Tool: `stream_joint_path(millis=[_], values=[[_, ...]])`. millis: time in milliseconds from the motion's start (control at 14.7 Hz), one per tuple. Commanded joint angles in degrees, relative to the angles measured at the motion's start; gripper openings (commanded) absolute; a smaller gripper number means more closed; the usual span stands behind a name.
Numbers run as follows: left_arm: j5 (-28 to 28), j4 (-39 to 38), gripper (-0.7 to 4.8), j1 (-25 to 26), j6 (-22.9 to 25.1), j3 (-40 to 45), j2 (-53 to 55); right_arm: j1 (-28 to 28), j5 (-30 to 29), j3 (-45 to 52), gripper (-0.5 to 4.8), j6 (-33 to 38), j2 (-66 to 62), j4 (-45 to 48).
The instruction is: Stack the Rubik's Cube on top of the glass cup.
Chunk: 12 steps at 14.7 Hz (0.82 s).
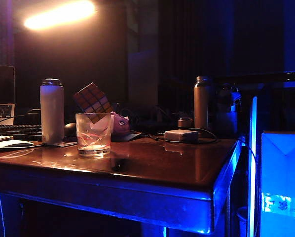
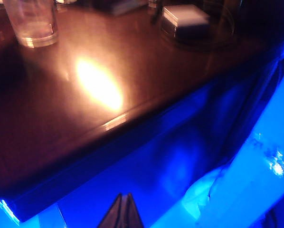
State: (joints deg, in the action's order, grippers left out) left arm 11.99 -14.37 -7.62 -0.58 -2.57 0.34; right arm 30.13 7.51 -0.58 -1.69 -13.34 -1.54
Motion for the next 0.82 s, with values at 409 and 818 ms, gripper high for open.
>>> stream_joint_path(millis=[409, 818], values=[[-0.39, -0.09, -0.02, 0.00, 2.10, 0.55, -0.02, -0.02, -1.84, 0.20, 0.00, 0.20, 0.04, -5.03], [-0.37, -0.09, -0.02, 0.00, 2.08, 0.55, -0.02, 0.00, -1.86, 0.20, 0.00, 0.20, 0.04, -5.03]])
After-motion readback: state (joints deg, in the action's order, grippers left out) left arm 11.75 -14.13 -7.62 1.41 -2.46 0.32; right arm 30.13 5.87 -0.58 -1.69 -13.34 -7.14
